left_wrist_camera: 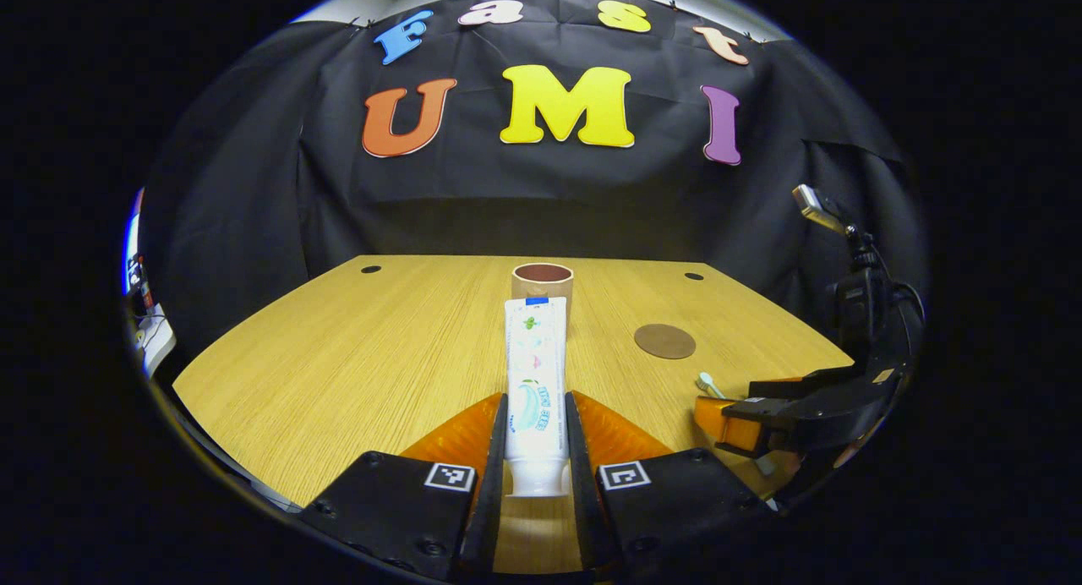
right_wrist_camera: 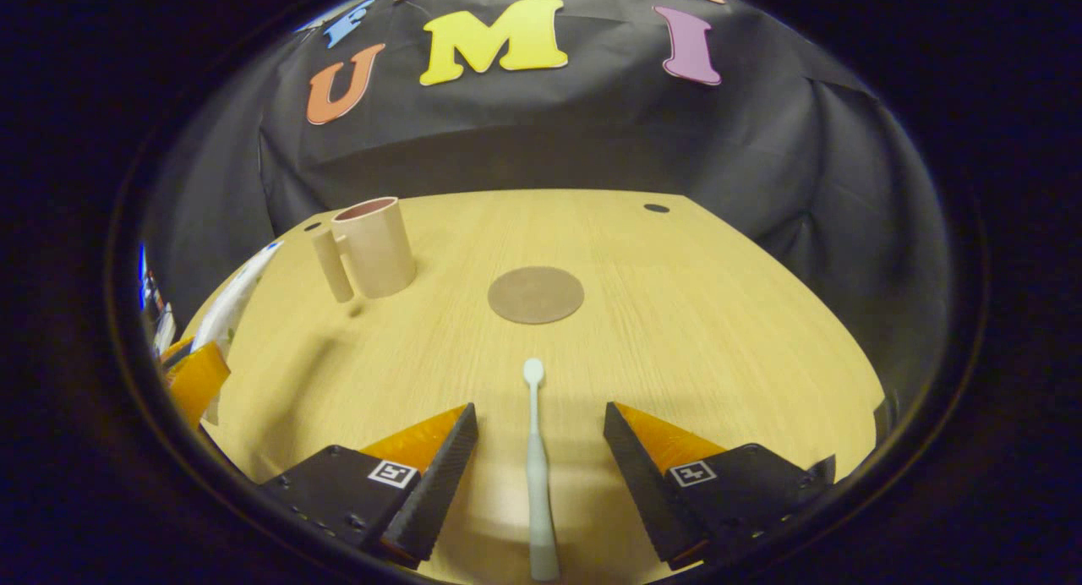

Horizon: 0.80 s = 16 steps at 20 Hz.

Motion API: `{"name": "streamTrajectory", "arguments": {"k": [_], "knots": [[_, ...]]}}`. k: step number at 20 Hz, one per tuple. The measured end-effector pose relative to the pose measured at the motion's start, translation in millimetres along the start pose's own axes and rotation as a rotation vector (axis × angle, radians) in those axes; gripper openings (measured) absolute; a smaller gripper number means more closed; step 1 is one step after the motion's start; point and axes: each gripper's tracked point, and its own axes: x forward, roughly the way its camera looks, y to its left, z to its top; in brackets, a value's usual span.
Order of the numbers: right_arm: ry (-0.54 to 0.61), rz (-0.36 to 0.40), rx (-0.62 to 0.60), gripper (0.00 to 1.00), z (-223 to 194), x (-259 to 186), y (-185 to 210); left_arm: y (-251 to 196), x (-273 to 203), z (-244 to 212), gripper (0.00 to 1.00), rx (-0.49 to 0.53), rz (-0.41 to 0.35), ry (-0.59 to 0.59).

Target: Put the toothbrush and toothpaste on the desktop into the cup, then pick up the cup and place it on the coaster on the desktop.

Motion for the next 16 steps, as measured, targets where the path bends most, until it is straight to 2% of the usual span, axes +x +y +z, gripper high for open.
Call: {"name": "streamTrajectory", "arguments": {"k": [2,6,7,8,9,11,12,16], "knots": [[-0.005,-0.008,0.002,0.92,3.1,4.4,-3.0,1.9,-0.1,0.0,0.39,-0.003,0.005,0.003],[0.017,-0.029,0.012,0.78,5.0,9.2,-10.1,0.7,1.3,-5.2,0.39,-0.024,0.003,0.031],[0.022,-0.032,0.035,0.66,5.1,9.1,-11.2,0.6,1.5,-6.1,0.43,-0.024,0.005,0.037],[0.022,-0.032,0.039,0.49,5.7,8.9,-10.9,1.9,1.2,-6.3,0.39,-0.022,0.009,0.038],[0.008,-0.021,0.041,0.49,8.2,11.6,-10.6,2.0,1.1,-4.9,0.39,-0.02,0.011,0.036],[-0.002,-0.013,0.04,0.12,7.3,18.4,-10.4,1.6,0.5,-5.6,0.39,-0.014,0.014,0.038],[-0.012,-0.013,0.044,0.01,7.4,13.3,-8.5,1.1,1.0,-6.7,0.39,-0.016,0.011,0.041],[-0.035,-0.015,0.024,0.01,8.3,12.3,-8.5,-0.8,-0.2,-8.1,0.39,-0.012,0.005,0.042]]}}
